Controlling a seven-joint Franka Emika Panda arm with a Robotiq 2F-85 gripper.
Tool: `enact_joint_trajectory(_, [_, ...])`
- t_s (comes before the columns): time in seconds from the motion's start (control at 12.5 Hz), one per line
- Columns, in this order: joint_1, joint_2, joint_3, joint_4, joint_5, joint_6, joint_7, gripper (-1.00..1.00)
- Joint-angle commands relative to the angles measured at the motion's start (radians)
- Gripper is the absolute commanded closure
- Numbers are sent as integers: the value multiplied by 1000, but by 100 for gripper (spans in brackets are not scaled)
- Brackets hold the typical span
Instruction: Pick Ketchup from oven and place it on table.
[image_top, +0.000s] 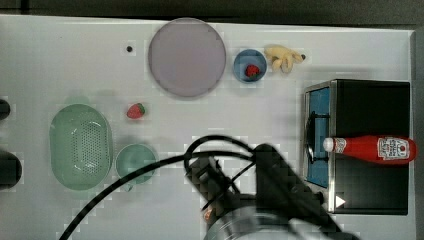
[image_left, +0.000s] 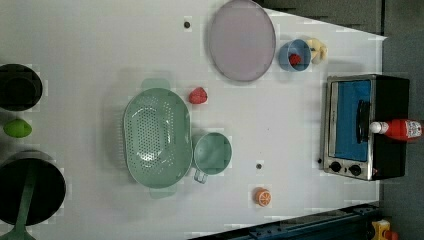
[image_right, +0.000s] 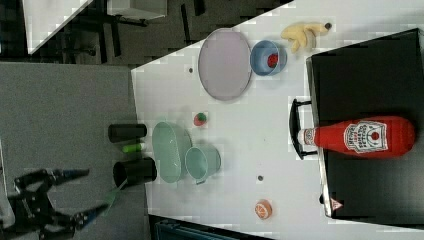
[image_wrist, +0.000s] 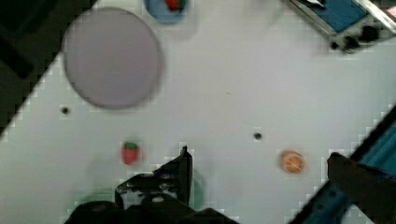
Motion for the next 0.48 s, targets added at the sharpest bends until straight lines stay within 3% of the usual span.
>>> enact_joint_trajectory(0.08, [-30, 150, -134, -58, -5, 70, -22, -100])
enact_joint_trajectory(0.48, [-44, 309, -348, -58, -6, 258, -22, -100])
